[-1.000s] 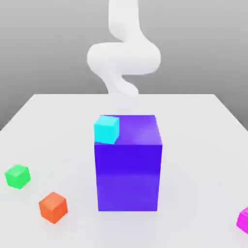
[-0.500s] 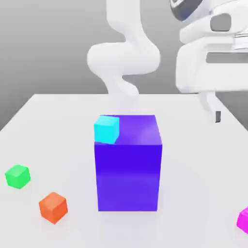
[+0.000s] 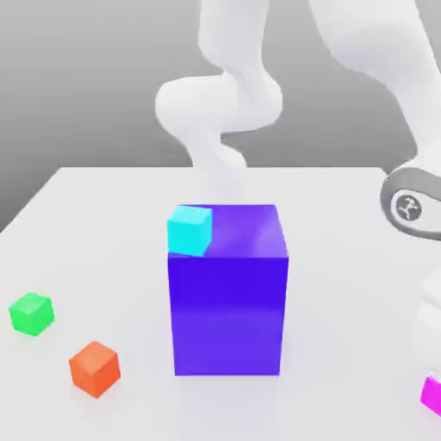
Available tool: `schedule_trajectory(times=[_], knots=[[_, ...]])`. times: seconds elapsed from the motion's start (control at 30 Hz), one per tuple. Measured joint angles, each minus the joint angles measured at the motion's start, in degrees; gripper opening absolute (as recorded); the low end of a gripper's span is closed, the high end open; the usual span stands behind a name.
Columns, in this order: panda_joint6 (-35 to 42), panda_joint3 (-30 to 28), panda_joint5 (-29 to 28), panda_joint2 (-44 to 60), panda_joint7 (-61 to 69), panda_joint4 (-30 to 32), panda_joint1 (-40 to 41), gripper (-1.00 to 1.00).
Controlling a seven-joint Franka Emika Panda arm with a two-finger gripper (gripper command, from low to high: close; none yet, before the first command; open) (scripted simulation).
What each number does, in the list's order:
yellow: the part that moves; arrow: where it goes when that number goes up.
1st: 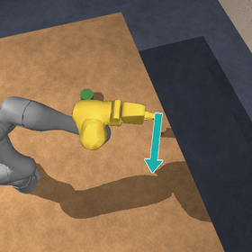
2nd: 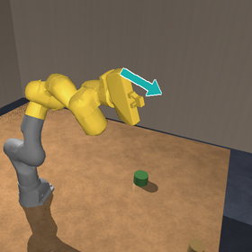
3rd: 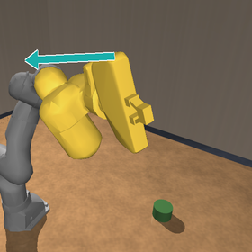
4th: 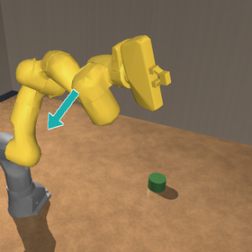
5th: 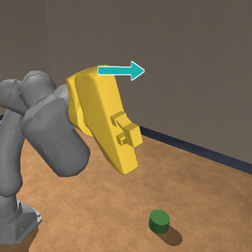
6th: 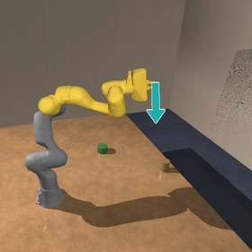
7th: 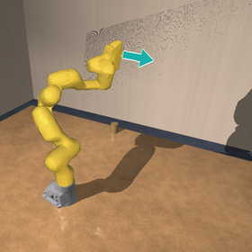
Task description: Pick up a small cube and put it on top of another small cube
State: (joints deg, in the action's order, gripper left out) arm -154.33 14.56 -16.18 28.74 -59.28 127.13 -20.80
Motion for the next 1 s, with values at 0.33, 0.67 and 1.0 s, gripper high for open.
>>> schedule_trajectory(times=[0.33,0.67,1.0], knots=[[-1.2,-0.7,-0.6,1.6,-0.4,-0.4,-0.7,-1.00],[3.6,-5.0,4.9,-11.2,10.2,7.3,13.3,-1.00],[1.9,-17.3,9.3,-21.7,23.6,18.6,30.2,-1.00]])
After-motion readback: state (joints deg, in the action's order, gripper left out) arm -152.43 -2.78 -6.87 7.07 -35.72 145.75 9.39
